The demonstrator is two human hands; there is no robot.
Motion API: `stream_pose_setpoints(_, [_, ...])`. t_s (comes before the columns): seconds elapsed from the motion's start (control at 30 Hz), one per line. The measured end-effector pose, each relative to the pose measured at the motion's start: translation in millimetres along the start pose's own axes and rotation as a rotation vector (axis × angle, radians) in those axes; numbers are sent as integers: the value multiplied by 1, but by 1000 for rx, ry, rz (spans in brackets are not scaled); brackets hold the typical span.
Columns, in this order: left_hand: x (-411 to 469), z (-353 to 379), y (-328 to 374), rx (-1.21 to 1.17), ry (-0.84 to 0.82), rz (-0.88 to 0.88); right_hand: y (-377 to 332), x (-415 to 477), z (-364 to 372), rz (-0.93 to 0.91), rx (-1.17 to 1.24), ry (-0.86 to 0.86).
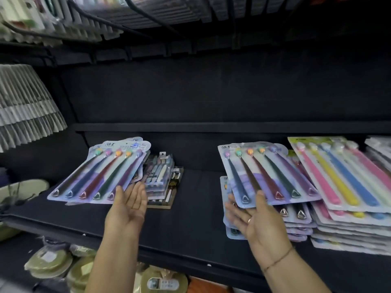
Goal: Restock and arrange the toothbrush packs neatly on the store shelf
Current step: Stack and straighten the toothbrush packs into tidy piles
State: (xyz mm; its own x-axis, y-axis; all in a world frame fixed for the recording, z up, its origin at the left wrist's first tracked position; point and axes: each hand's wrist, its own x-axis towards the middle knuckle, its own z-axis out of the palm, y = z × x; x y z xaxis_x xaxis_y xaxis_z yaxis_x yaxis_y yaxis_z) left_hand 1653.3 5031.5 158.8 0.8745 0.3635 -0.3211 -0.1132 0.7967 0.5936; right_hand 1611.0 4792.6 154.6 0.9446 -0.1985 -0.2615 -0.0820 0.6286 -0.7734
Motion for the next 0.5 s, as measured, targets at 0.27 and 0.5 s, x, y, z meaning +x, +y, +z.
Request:
stream_pose_setpoints(0.27, [4, -5, 4, -69, 135, 173, -20, 4, -4, 326, -308, -27])
stream_pose_setpoints(0.5, [-12, 0, 8, 91, 115, 389, 2, -5, 12, 424, 247, -120])
